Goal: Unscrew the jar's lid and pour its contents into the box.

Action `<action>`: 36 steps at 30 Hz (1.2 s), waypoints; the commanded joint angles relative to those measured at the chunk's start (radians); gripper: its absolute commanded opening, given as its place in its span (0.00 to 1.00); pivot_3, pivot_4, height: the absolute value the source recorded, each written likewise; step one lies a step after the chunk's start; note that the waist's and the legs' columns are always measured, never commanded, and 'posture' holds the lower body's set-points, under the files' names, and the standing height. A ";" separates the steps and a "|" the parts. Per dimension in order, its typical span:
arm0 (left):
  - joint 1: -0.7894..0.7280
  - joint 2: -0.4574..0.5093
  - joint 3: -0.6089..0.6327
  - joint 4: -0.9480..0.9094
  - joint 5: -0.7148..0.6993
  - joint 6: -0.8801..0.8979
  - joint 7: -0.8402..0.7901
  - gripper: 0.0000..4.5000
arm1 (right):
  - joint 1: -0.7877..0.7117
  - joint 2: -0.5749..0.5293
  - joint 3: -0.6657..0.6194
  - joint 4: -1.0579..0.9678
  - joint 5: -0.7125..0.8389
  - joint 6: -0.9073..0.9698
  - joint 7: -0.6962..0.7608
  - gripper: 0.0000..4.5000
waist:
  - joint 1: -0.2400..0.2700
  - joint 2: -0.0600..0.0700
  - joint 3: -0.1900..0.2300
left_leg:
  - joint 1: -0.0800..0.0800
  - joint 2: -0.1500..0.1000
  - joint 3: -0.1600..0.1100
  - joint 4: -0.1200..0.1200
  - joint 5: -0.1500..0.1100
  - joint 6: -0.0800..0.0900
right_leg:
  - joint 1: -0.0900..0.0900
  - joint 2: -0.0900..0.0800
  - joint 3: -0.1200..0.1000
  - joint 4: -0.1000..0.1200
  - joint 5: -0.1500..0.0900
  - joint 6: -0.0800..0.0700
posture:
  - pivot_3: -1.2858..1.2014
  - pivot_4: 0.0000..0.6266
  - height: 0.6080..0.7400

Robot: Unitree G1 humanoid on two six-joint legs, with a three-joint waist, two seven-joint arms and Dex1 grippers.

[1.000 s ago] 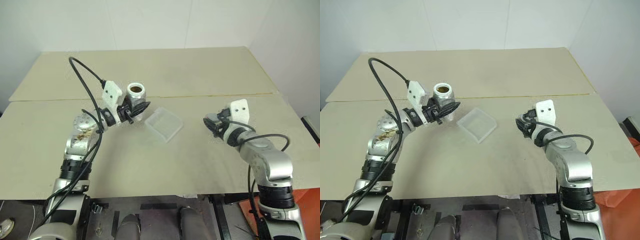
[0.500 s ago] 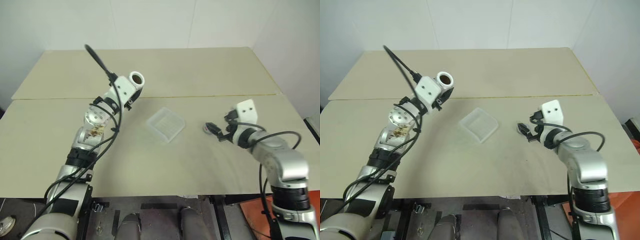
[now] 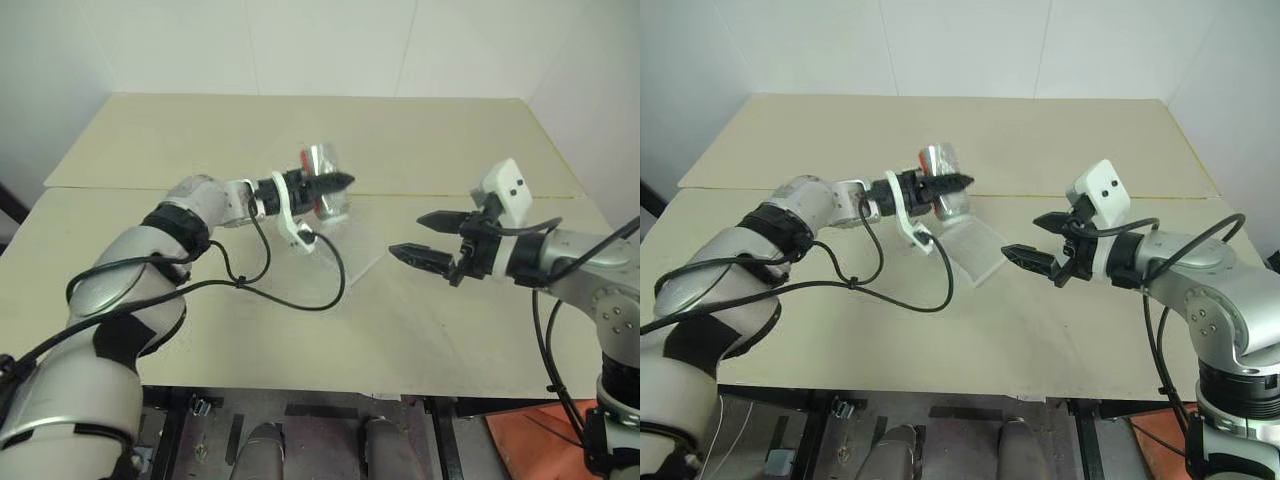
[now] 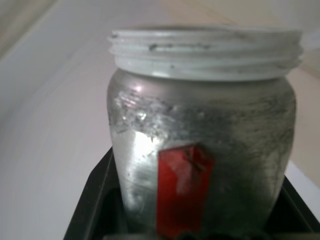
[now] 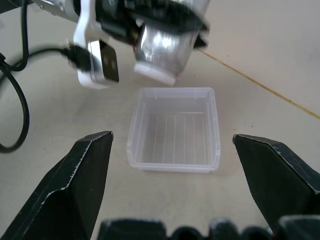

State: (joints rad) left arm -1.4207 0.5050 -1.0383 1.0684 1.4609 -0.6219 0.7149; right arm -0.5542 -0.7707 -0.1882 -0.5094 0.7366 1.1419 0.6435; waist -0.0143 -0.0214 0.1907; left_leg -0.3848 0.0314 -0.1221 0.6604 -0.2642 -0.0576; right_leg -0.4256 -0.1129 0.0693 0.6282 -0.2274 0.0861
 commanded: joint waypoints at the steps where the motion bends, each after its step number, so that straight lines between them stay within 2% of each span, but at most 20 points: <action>1: -0.078 -0.045 -0.027 0.073 0.020 0.036 -0.021 0.45 | -0.038 0.000 -0.030 -0.037 0.033 -0.014 -0.017 0.99 | 0.000 0.000 0.000 | 0.000 0.000 0.000 0.000 0.001 -0.001 | 0.000 0.000 0.000 0.000 0.000 0.000 | 0.52 0.24 1.00; 6: -0.094 -0.100 -0.026 0.112 -0.006 0.073 -0.019 0.45 | -0.009 0.007 -0.069 -0.098 0.083 -0.001 -0.062 0.99 | 0.002 0.000 0.000 | -0.001 0.000 0.000 0.000 0.001 -0.002 | 0.000 0.000 0.000 0.001 0.000 0.000 | 0.52 0.24 1.00; 14: -0.080 -0.098 -0.001 0.119 -0.061 0.046 -0.028 0.45 | 0.020 -0.005 -0.081 -0.122 0.121 -0.014 -0.107 0.99 | 0.001 0.000 0.000 | -0.001 0.000 0.000 0.000 0.001 -0.002 | 0.000 0.000 0.000 0.001 0.000 0.001 | 0.52 0.24 1.00; 17: -0.046 -0.077 0.106 0.135 -0.215 -0.052 -0.133 0.45 | 0.029 -0.005 -0.078 -0.126 0.120 -0.032 -0.111 0.99 | 0.000 0.000 0.000 | -0.001 0.000 0.000 0.000 0.001 -0.002 | 0.000 -0.001 0.000 0.001 0.000 0.001 | 0.52 0.24 1.00; 19: -0.003 -0.056 0.222 0.138 -0.372 -0.117 -0.265 0.45 | 0.039 -0.008 -0.077 -0.128 0.108 -0.061 -0.103 0.99 | -0.002 0.000 0.000 | -0.001 0.000 0.000 0.000 0.001 -0.002 | 0.000 -0.001 0.000 0.001 0.000 0.001 | 0.52 0.24 1.00; 23: 0.137 -0.030 0.533 0.087 -0.836 -0.145 -0.756 0.45 | 0.057 -0.029 -0.074 -0.114 0.090 -0.118 -0.067 0.99 | -0.010 0.000 0.000 | 0.000 0.000 0.001 0.000 0.003 -0.006 | 0.000 -0.001 0.000 0.002 0.000 0.000 | 0.52 0.24 1.00; 25: 0.251 -0.061 0.718 -0.073 -1.147 0.055 -1.025 0.45 | 0.059 -0.036 -0.066 -0.104 0.082 -0.137 -0.056 0.99 | -0.015 0.001 0.000 | 0.000 0.001 0.000 0.000 0.004 -0.007 | 0.000 -0.001 0.000 0.002 0.000 0.000 | 0.52 0.24 1.00; 27: 0.337 -0.083 0.841 -0.245 -1.331 0.277 -1.159 0.45 | 0.057 -0.040 -0.056 -0.093 0.075 -0.147 -0.054 0.99 | -0.018 0.000 0.000 | 0.000 0.001 0.000 0.000 0.004 -0.007 | 0.001 -0.001 0.000 0.003 0.001 0.000 | 0.52 0.24 1.00; 32: 0.516 -0.106 1.051 -0.570 -1.578 0.713 -1.194 0.45 | 0.037 -0.035 -0.028 -0.063 0.051 -0.160 -0.057 0.99 | -0.033 0.001 0.000 | 0.000 0.001 -0.001 0.001 0.003 -0.005 | 0.002 -0.001 -0.001 0.003 0.001 0.000 | 0.52 0.24 1.00; 36: 0.669 -0.144 1.131 -0.735 -1.678 0.766 -1.193 0.45 | 0.032 -0.030 -0.012 -0.049 0.043 -0.169 -0.051 0.99 | -0.049 0.001 -0.001 | 0.004 0.001 -0.001 0.001 0.002 -0.003 | 0.004 -0.001 -0.001 0.004 0.001 0.000 | 0.52 0.24 1.00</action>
State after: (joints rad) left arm -0.7702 0.3716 0.0633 0.4052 -0.1680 0.1346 -0.4729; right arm -0.5034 -0.7972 -0.1978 -0.5446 0.7862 1.0046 0.5884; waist -0.0637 -0.0199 0.1896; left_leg -0.3801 0.0321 -0.1230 0.6614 -0.2626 -0.0603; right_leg -0.4216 -0.1135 0.0687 0.6315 -0.2264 0.0862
